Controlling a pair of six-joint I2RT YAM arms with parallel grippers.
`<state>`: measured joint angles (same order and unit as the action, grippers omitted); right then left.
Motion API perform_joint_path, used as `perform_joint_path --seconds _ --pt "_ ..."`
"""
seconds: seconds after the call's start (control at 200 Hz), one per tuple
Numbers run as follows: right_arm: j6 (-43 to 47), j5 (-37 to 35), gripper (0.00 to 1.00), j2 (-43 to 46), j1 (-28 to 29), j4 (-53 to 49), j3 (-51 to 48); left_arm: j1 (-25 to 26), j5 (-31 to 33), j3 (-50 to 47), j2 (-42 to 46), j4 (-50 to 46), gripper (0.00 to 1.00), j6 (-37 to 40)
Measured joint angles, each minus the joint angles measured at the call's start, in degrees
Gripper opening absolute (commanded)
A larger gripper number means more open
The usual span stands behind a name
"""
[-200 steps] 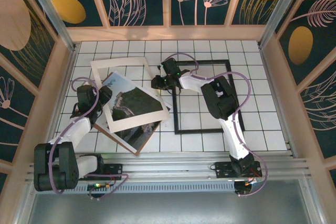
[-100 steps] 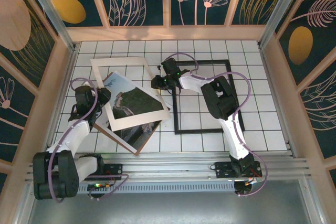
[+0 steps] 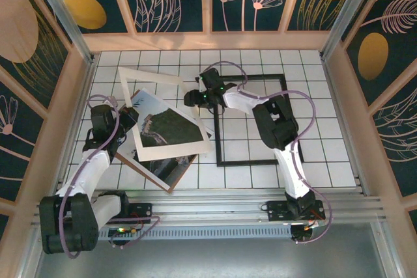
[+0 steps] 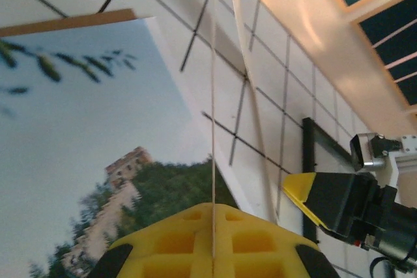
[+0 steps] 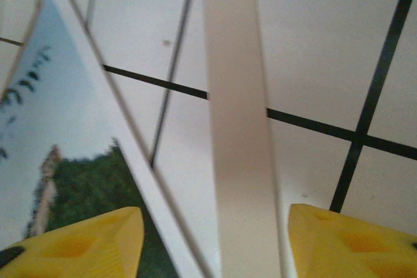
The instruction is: Put the photo into the frame
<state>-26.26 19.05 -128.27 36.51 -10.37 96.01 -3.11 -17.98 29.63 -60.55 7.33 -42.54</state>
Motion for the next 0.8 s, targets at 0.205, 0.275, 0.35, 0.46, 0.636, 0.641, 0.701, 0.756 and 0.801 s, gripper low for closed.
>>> perform_joint_path --seconds 0.205,0.275,0.35,0.46,0.636,0.641,0.701,0.756,0.801 --pt "1.5 -2.0 0.77 16.3 -3.8 2.1 -8.6 0.0 -2.7 4.8 3.1 -0.5 0.0 -0.5" --pt "2.8 -3.5 0.8 22.5 -8.3 2.5 -12.1 0.0 -4.0 6.4 3.7 -0.5 0.0 -1.2" --pt "4.9 -5.9 0.84 27.4 -15.8 2.6 -15.2 0.0 -5.8 8.1 4.2 -0.2 0.0 -2.4" --pt "7.8 -10.7 0.86 29.5 -28.8 2.0 -18.5 0.0 -7.7 10.4 5.0 0.3 0.0 -3.7" --pt "10.8 -14.5 0.88 25.7 -40.7 -1.4 -21.3 0.0 -10.2 12.5 6.0 4.2 0.0 -6.5" --pt "11.0 -14.5 0.88 25.5 -40.9 -1.6 -21.4 0.0 -10.2 12.5 6.0 4.2 0.0 -6.6" --pt "11.6 -14.7 0.88 23.8 -41.9 -2.6 -21.4 0.0 -10.8 12.6 6.0 6.0 0.0 -7.7" --pt "12.5 -14.7 0.88 22.1 -42.3 -3.3 -21.4 0.0 -11.5 12.7 5.9 7.0 0.0 -8.7" --pt "12.9 -14.5 0.88 20.8 -42.4 -3.8 -21.4 0.0 -11.8 12.8 5.8 7.6 0.0 -9.2"
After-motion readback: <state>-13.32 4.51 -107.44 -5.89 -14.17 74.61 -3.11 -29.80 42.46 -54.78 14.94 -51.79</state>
